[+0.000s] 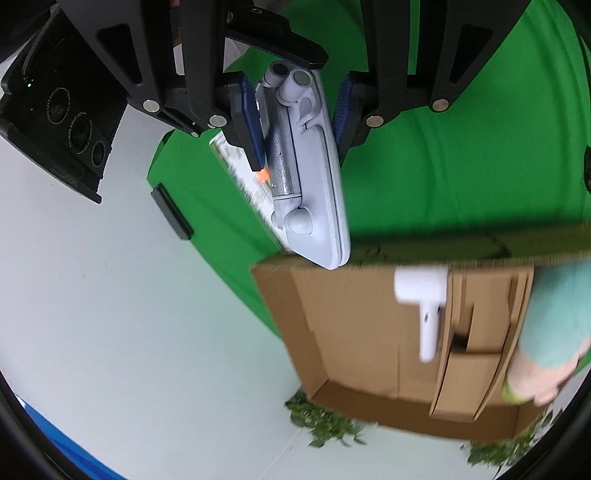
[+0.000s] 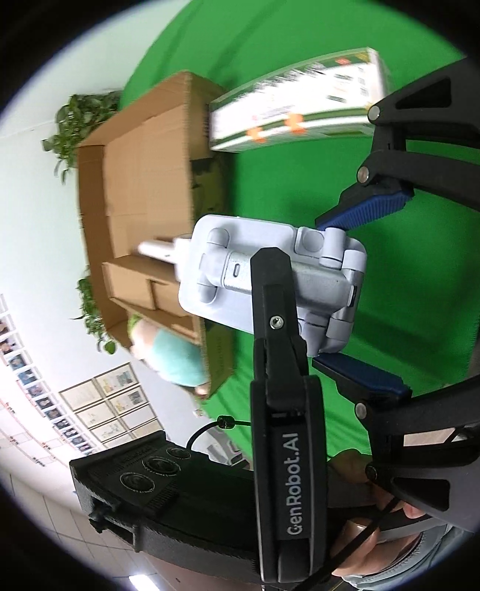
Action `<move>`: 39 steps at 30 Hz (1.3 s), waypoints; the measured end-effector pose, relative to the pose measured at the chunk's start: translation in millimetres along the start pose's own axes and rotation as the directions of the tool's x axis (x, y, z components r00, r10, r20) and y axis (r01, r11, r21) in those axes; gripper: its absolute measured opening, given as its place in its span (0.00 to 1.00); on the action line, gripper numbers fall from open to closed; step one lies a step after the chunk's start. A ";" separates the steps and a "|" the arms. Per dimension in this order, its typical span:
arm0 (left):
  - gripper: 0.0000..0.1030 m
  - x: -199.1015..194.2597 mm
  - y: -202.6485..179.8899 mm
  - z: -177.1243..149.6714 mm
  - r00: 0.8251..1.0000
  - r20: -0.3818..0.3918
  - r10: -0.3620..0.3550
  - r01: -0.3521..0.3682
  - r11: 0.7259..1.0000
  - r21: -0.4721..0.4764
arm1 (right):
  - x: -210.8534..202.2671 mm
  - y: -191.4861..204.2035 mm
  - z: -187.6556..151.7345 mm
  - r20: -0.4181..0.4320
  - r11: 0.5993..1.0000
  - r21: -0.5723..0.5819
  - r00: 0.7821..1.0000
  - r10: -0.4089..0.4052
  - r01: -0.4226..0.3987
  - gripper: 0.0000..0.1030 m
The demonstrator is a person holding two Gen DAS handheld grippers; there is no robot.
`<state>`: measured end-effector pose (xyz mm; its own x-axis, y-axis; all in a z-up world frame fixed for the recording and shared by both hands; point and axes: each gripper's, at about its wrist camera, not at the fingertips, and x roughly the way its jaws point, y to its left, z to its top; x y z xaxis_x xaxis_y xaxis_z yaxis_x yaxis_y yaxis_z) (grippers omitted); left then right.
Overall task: Organize objects
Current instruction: 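Lift the phone stand with both grippers and carry it into the tray box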
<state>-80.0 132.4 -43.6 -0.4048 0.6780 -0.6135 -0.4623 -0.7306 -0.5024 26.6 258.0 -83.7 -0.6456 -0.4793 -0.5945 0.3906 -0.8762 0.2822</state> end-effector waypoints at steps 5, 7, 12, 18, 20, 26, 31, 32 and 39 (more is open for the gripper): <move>0.29 -11.8 -11.2 25.7 0.999 0.037 0.007 -0.009 0.999 0.043 | -2.4 0.0 24.3 0.055 1.000 0.000 0.998 0.005 -0.005 0.64; 0.29 -14.0 -14.3 36.7 0.999 0.049 0.010 -0.013 0.999 0.049 | -5.2 -1.0 34.1 0.070 1.000 -0.005 0.998 0.005 -0.005 0.64; 0.29 -19.8 -23.5 74.5 0.996 0.088 0.009 -0.015 0.997 0.076 | -5.5 -2.8 62.4 0.098 1.000 -0.028 0.995 -0.004 0.007 0.64; 0.29 -26.5 -26.8 139.8 0.990 0.139 0.023 -0.038 0.994 0.107 | -1.9 -13.1 119.9 0.132 0.997 -0.076 0.991 0.012 -0.002 0.64; 0.29 -24.0 -20.6 166.1 0.989 0.146 0.026 -0.042 0.993 0.107 | 2.4 -18.0 142.3 0.133 0.996 -0.084 0.991 0.015 -0.004 0.64; 0.29 -8.4 -1.0 219.1 0.992 0.123 0.030 -0.041 0.996 0.084 | 23.7 -31.9 186.4 0.097 0.997 -0.078 0.995 0.020 -0.013 0.64; 0.29 16.7 14.1 230.6 0.996 0.077 0.037 -0.042 0.997 0.058 | 43.1 -45.7 190.5 0.049 0.998 -0.062 0.999 0.021 -0.018 0.64; 0.29 23.6 18.8 230.9 0.997 0.065 0.037 -0.040 0.998 0.046 | 47.8 -49.5 188.9 0.036 0.998 -0.056 0.999 0.021 -0.019 0.64; 0.29 82.2 60.5 217.4 0.997 -0.044 0.058 -0.060 0.997 -0.040 | 91.3 -81.6 173.1 -0.074 0.999 0.014 0.996 0.045 -0.045 0.64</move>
<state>-312.8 161.3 8.0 -0.3961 0.6305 -0.6675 -0.4056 -0.7724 -0.4888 -177.8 277.1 -30.6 -0.5771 -0.5137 -0.6349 0.4097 -0.8546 0.3191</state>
